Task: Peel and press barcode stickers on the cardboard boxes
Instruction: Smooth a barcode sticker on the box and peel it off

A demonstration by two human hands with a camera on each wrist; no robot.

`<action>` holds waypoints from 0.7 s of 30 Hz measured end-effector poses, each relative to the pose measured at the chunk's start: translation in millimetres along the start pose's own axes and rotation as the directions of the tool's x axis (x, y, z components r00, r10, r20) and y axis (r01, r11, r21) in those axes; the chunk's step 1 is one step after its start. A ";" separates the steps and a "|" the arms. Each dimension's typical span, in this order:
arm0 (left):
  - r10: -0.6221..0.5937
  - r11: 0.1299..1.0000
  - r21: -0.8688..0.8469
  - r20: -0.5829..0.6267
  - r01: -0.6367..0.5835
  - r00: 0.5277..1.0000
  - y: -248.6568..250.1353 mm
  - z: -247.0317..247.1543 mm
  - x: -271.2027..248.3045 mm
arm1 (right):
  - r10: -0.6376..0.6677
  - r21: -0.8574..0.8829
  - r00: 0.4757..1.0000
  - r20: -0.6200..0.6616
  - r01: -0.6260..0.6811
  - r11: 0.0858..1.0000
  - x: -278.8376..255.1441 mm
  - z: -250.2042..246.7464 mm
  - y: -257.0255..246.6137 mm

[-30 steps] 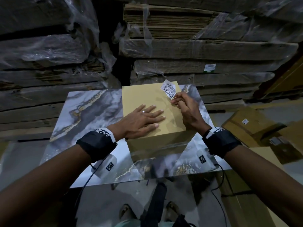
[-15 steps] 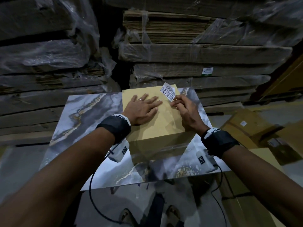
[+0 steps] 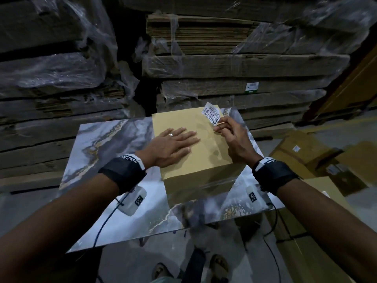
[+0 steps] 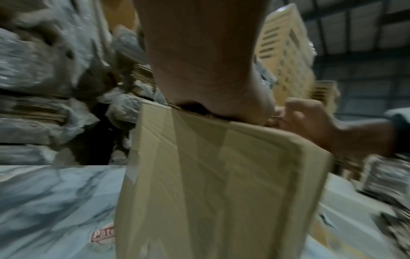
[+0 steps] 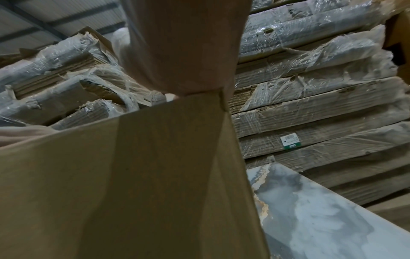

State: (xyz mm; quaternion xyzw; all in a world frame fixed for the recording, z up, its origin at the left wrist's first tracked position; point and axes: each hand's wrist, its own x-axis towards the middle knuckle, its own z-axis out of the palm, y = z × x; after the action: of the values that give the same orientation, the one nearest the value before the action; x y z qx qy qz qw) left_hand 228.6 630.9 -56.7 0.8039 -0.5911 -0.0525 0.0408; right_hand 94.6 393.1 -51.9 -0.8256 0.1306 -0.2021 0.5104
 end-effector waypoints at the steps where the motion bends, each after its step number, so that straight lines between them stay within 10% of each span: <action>1: -0.053 0.998 0.016 -0.012 0.054 0.999 -3.1 0.4 1.7 | 0.003 0.004 1.000 -0.003 -0.003 1.000 -0.2 0.7 -0.5; 8: -0.300 0.952 0.059 -0.028 0.301 0.953 18.6 7.8 6.8 | 0.007 0.000 0.999 -0.041 -0.007 1.000 -4.1 2.7 -4.9; 16: 0.149 0.987 0.055 0.037 -0.151 0.988 17.4 7.8 -22.4 | -0.013 -0.058 0.999 -0.043 0.010 0.998 -8.3 4.8 -12.7; 21: -0.162 0.983 0.085 -0.043 0.165 0.986 -13.0 6.1 -22.9 | -0.013 -0.103 0.999 -0.033 0.009 0.995 -9.0 5.0 -15.7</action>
State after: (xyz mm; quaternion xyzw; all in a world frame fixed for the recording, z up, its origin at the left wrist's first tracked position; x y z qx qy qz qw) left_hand 233.4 656.6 -63.5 0.8515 -0.5239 -0.0149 0.0113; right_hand 89.2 407.8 -41.7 -0.8481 0.1449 -0.2115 0.4637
